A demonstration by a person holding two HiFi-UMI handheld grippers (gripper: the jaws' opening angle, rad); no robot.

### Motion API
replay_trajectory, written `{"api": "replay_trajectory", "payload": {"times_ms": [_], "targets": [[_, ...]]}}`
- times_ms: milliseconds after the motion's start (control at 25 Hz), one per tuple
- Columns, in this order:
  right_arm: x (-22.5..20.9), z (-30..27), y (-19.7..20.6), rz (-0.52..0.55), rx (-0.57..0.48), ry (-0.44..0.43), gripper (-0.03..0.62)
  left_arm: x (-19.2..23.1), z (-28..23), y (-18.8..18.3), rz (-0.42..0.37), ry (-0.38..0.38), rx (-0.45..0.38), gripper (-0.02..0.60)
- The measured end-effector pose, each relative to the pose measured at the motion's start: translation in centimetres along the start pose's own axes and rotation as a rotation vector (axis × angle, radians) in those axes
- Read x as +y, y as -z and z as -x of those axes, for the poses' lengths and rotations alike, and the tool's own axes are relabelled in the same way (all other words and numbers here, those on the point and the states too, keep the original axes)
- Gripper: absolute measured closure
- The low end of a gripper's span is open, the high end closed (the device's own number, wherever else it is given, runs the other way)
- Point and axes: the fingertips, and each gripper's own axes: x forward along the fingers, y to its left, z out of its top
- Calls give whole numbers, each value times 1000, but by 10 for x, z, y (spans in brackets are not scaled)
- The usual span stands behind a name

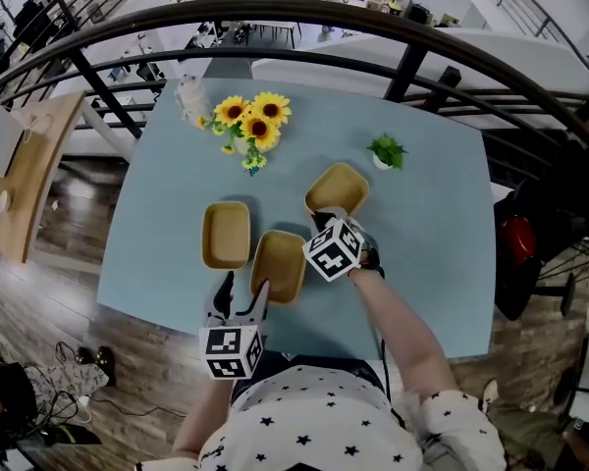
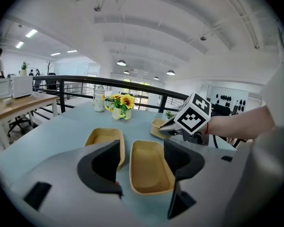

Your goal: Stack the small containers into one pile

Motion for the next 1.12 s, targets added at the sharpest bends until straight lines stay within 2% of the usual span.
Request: {"api": "replay_trajectory", "payload": {"times_ms": [480,1120], "targets": [[34,47,-18,61,-61,3,572,-1,23,3,-18,25,-20,296],[126,87,-34,148,-115,-63,572,28,78,17,-22,-2,-44,296]]}}
